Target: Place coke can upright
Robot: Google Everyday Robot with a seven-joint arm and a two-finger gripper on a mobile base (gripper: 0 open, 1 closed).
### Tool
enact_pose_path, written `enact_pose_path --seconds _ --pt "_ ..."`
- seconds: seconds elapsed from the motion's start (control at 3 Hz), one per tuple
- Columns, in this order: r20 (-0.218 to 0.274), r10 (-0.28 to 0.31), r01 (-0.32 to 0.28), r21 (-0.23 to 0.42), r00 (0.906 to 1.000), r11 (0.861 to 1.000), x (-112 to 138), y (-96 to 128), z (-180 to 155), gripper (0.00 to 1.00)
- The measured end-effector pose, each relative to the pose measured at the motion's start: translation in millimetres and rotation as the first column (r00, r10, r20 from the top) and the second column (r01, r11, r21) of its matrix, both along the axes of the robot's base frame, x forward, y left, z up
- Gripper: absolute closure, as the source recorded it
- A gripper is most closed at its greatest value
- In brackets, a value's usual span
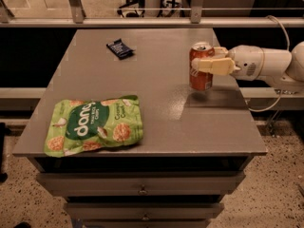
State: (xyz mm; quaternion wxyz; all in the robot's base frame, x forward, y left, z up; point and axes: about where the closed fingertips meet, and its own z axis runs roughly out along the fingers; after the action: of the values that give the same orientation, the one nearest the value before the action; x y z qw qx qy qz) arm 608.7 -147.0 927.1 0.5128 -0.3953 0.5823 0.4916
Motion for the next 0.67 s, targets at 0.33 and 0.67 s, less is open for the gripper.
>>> enact_pose_path --seconds 0.33,0.67 --pt "-0.014 -0.003 0.004 0.048 0.9999 0.999 -2.2 -0.8 -4.4 1.00" --pt "-0.014 -0.003 0.004 0.048 0.9999 0.999 -2.2 -0.7 -4.4 1.00"
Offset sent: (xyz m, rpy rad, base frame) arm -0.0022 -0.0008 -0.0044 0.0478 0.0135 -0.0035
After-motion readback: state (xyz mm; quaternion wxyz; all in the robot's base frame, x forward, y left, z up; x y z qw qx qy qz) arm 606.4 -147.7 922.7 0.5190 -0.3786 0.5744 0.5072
